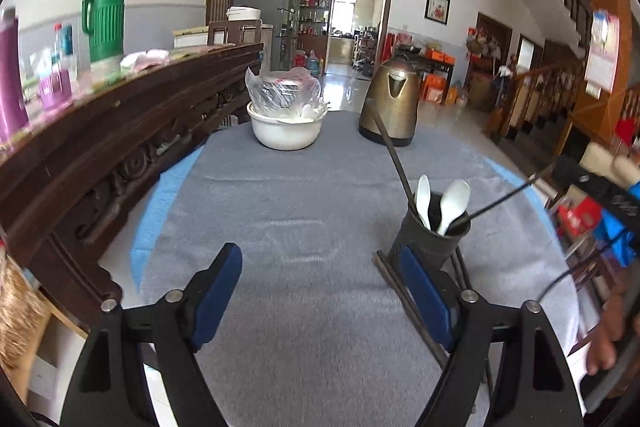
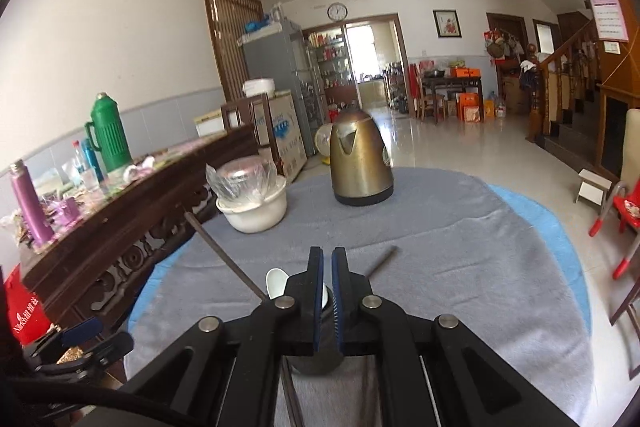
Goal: Organize utensils
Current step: 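Open both tools and lift them away from the grey cup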
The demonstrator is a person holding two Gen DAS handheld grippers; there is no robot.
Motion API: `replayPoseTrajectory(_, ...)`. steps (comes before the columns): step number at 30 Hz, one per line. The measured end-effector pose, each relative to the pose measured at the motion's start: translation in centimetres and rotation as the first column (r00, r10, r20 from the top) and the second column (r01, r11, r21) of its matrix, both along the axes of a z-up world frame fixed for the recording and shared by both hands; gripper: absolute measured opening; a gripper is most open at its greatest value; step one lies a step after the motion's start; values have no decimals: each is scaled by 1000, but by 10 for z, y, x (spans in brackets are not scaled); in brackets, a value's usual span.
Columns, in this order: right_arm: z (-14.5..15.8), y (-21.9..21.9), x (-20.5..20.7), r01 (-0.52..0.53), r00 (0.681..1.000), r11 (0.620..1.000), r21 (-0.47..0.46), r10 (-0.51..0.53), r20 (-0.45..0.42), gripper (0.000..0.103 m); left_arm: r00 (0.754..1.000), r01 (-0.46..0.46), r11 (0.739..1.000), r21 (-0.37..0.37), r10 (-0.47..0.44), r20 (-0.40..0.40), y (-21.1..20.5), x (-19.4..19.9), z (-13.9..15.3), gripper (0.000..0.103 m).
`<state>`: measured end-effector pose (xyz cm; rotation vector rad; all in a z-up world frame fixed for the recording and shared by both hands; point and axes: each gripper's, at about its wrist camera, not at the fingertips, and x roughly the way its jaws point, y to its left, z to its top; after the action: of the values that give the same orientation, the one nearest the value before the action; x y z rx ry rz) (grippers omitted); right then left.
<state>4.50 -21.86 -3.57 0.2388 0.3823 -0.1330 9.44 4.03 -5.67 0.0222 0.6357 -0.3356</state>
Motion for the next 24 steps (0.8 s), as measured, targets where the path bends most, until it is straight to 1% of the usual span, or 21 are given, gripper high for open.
replayPoseTrajectory(1, 2, -2, -7, -1, 1000, 1000, 5, 1, 6, 12, 1000, 2, 1000, 21, -2, 3, -4, -4, 2, 84)
replayPoseTrajectory(2, 5, -5, -19, 3, 1000, 1000, 11, -3, 19, 21, 1000, 1, 999, 48, -2, 13, -9, -8, 4, 84)
replayPoseTrajectory(3, 6, -8, -28, 6, 999, 1000, 12, -7, 34, 33, 1000, 1, 998, 65, -3, 22, -12, -12, 6, 85)
replayPoseTrajectory(4, 9, -11, -38, 15, 999, 1000, 5, -15, 51, 41, 999, 3, 997, 80, -5, 34, -15, -17, 8, 86)
replayPoseTrajectory(5, 11, -12, -45, 24, 998, 1000, -4, -24, 63, 69, 999, 6, 995, 95, -11, 45, -19, -22, 11, 86)
replayPoseTrajectory(6, 13, -14, -58, 36, 995, 999, -10, -35, 94, 78, 998, 11, 994, 113, -17, 55, -23, -29, 13, 88)
replayPoseTrajectory(9, 16, -23, -82, 50, 991, 999, -2, -49, 123, 78, 997, 13, 989, 150, -24, 72, -32, -43, 19, 89)
replayPoseTrajectory(13, 13, -39, -103, 39, 993, 999, 29, -42, 111, 76, 996, 23, 981, 191, -39, 78, -42, -60, 24, 89)
replayPoseTrajectory(17, 11, -41, -119, 53, 993, 999, 5, -53, 104, 74, 995, 31, 973, 229, -51, 81, -50, -75, 28, 89)
replayPoseTrajectory(21, 10, -47, -131, 54, 994, 998, 23, -56, 98, 74, 996, 33, 967, 254, -53, 72, -54, -85, 28, 89)
replayPoseTrajectory(24, 10, -47, -139, 59, 994, 998, 16, -60, 93, 74, 997, 36, 963, 267, -54, 62, -54, -90, 26, 89)
